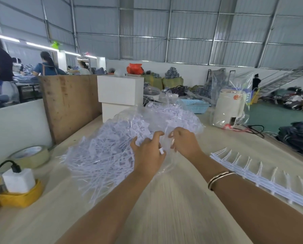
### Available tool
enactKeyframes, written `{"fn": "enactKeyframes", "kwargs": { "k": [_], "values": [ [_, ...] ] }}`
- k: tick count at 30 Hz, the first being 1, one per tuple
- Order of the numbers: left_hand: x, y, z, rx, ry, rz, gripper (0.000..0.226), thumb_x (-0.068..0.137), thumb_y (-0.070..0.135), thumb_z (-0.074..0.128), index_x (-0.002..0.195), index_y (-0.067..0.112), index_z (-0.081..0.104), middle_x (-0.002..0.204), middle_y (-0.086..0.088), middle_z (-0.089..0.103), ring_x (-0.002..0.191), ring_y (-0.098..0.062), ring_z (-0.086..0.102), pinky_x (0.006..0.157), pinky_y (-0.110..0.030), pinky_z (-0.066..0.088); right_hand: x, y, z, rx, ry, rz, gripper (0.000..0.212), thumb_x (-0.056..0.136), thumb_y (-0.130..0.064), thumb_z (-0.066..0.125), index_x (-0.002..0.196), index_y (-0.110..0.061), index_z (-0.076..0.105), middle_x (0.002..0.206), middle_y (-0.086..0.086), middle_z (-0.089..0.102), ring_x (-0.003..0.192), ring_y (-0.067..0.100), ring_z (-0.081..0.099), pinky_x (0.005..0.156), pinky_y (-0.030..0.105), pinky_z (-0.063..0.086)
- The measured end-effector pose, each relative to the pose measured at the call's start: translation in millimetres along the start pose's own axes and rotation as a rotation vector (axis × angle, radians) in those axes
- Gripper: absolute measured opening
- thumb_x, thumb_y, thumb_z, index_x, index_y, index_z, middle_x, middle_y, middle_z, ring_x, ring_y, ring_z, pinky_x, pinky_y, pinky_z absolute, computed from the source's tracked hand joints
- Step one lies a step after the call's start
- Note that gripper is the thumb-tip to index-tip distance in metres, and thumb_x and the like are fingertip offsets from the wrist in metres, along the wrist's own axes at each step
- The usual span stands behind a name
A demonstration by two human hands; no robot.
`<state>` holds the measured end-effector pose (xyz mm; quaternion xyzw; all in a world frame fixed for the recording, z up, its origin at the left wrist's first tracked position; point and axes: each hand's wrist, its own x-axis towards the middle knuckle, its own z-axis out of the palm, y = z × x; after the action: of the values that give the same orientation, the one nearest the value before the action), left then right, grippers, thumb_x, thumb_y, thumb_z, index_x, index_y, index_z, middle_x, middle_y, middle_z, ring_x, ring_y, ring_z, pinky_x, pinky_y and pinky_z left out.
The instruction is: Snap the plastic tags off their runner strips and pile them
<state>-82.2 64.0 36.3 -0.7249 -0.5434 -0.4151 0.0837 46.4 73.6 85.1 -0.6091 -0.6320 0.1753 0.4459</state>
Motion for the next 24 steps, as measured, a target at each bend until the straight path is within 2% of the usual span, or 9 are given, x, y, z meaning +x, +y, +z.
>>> {"fn": "enactKeyframes", "kwargs": {
  "k": [3, 6, 9, 12, 14, 16, 19, 21, 24],
  "values": [
    [5, -22, -12, 0.416, -0.140, 0.196, 0.032, 0.085, 0.018, 0.055, 0.112, 0.035, 0.058, 0.095, 0.007, 0.064, 0.103, -0.017, 0.054, 0.102, -0.043, 0.009, 11, 7, -17, 0.289, 0.102, 0.262, 0.027, 0.092, -0.005, 0.035, 0.081, -0.006, 0.060, 0.059, 0.011, 0.059, 0.046, 0.020, 0.053, 0.052, 0.027, 0.046],
    [11, -27, -14, 0.692, -0.438, 0.348, 0.032, 0.092, 0.022, 0.047, 0.124, 0.024, 0.052, 0.116, -0.002, 0.059, 0.119, -0.025, 0.043, 0.108, -0.048, 0.011, 12, 4, -17, 0.244, 0.171, 0.156, 0.029, 0.092, -0.008, 0.035, 0.077, -0.007, 0.061, 0.059, 0.007, 0.059, 0.046, 0.017, 0.054, 0.044, 0.019, 0.043],
    [17, -16, -9, 0.671, -0.608, 0.241, 0.060, 0.084, 0.027, 0.058, 0.137, 0.016, 0.032, 0.136, -0.009, 0.038, 0.131, -0.029, 0.026, 0.110, -0.049, 0.009, -1, -11, 0, 0.128, 0.153, -0.127, 0.034, 0.088, -0.011, 0.038, 0.063, -0.023, 0.058, 0.045, -0.005, 0.057, 0.042, 0.007, 0.054, 0.050, 0.024, 0.047],
    [31, -13, -23, 0.333, -0.751, 0.066, 0.088, 0.079, 0.029, 0.063, 0.148, 0.024, 0.008, 0.148, -0.005, 0.018, 0.139, -0.026, 0.010, 0.112, -0.047, 0.000, -5, -6, 0, 0.052, 0.145, -0.153, 0.036, 0.091, -0.015, 0.038, 0.062, -0.025, 0.057, 0.047, -0.005, 0.057, 0.049, 0.014, 0.057, 0.062, 0.034, 0.050],
    [32, -18, -42, 0.084, -0.689, 0.067, 0.087, 0.079, 0.039, 0.065, 0.147, 0.032, 0.012, 0.148, 0.003, 0.019, 0.140, -0.018, 0.007, 0.111, -0.039, -0.002, -5, 4, -9, 0.071, 0.147, -0.069, 0.039, 0.096, -0.024, 0.036, 0.066, -0.021, 0.059, 0.052, -0.002, 0.059, 0.050, 0.017, 0.057, 0.065, 0.036, 0.051],
    [20, -31, -60, -0.059, -0.457, 0.127, 0.063, 0.082, 0.042, 0.062, 0.139, 0.037, 0.035, 0.140, 0.010, 0.031, 0.135, -0.013, 0.016, 0.107, -0.030, -0.001, -10, 12, -13, 0.077, 0.113, -0.027, 0.042, 0.099, -0.031, 0.034, 0.068, -0.020, 0.060, 0.053, 0.001, 0.060, 0.048, 0.016, 0.056, 0.062, 0.034, 0.050],
    [-8, -65, -82, 0.102, -0.140, 0.166, 0.043, 0.084, 0.033, 0.060, 0.125, 0.030, 0.051, 0.128, 0.007, 0.042, 0.123, -0.018, 0.034, 0.099, -0.034, 0.016, -22, 19, -7, 0.121, 0.058, 0.016, 0.041, 0.100, -0.031, 0.036, 0.071, -0.018, 0.062, 0.057, 0.005, 0.059, 0.046, 0.014, 0.055, 0.054, 0.030, 0.048],
    [-23, -93, -99, 0.142, -0.188, -0.020, 0.045, 0.079, 0.038, 0.066, 0.118, 0.024, 0.050, 0.121, 0.002, 0.042, 0.115, -0.022, 0.040, 0.095, -0.036, 0.028, -29, 22, -3, 0.144, 0.015, 0.076, 0.040, 0.099, -0.036, 0.037, 0.081, -0.013, 0.065, 0.062, 0.008, 0.061, 0.047, 0.016, 0.056, 0.054, 0.029, 0.051],
    [-38, -123, -119, 0.115, -0.492, -0.259, 0.054, 0.070, 0.060, 0.070, 0.103, 0.024, 0.047, 0.104, 0.006, 0.046, 0.100, -0.016, 0.048, 0.085, -0.033, 0.041, -36, 21, -2, 0.122, -0.042, 0.165, 0.040, 0.091, -0.050, 0.047, 0.092, -0.012, 0.060, 0.066, 0.006, 0.064, 0.048, 0.016, 0.058, 0.055, 0.029, 0.051]
  ]
}}
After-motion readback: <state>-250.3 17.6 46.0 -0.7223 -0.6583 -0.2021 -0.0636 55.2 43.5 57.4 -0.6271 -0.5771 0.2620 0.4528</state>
